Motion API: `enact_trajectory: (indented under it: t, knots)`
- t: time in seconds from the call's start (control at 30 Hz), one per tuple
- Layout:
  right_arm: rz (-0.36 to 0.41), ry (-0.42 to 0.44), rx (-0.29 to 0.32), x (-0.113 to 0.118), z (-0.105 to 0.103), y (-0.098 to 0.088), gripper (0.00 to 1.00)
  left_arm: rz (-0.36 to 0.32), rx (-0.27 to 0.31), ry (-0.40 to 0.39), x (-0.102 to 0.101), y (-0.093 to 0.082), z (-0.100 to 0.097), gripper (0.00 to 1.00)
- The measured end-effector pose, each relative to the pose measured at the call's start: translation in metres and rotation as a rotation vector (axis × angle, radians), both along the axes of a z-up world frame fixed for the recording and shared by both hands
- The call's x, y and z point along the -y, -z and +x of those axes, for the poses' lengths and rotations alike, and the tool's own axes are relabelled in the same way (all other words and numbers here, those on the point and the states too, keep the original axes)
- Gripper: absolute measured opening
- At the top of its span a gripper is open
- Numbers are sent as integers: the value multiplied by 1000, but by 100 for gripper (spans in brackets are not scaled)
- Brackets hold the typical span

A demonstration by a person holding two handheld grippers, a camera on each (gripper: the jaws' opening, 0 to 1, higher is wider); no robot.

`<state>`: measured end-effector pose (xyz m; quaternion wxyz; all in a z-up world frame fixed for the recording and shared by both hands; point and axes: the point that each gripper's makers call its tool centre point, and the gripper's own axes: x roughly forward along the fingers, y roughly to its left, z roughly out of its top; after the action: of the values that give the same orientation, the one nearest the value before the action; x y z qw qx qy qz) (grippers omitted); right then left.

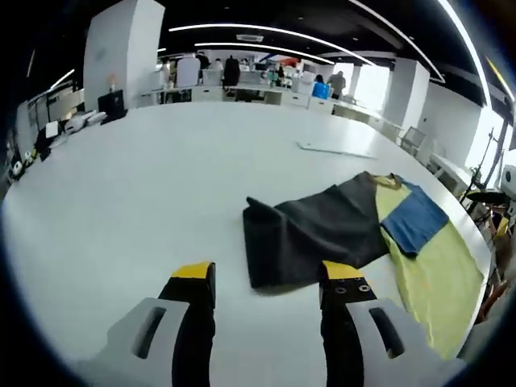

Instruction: Fold the garment on the visible template until the final outline fits inside the template.

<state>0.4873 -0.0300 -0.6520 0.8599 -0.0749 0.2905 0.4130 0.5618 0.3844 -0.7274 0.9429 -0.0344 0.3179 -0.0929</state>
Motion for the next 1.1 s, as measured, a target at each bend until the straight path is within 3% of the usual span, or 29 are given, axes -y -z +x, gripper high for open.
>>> enact_trajectory:
  t: [0.13, 0.3, 0.33, 0.6, 0.77, 0.9, 1.1]
  knots:
    - [-3, 14, 4, 1, -1, 0, 99, 21, -21, -25, -5, 10, 2, 32]
    - [4, 28, -1, 3, -3, 0, 99, 26, -39, -24, 3, 16, 0, 21]
    - [5, 33, -6, 3, -4, 1, 99, -13, -74, -46, 6, 20, -2, 18]
    - [12, 27, 3, 9, -9, -2, 99, -35, -56, -66, 12, 20, 2, 8]
    - [0, 30, 6, 12, -9, -1, 99, -48, -70, -121, 3, 20, 1, 1]
    - [1, 40, 7, 14, -8, -1, 99, -43, -59, -133, 5, 15, 0, 0]
    - [-2, 41, 18, 14, -8, -4, 99, -34, 12, -85, 19, -11, 7, 0]
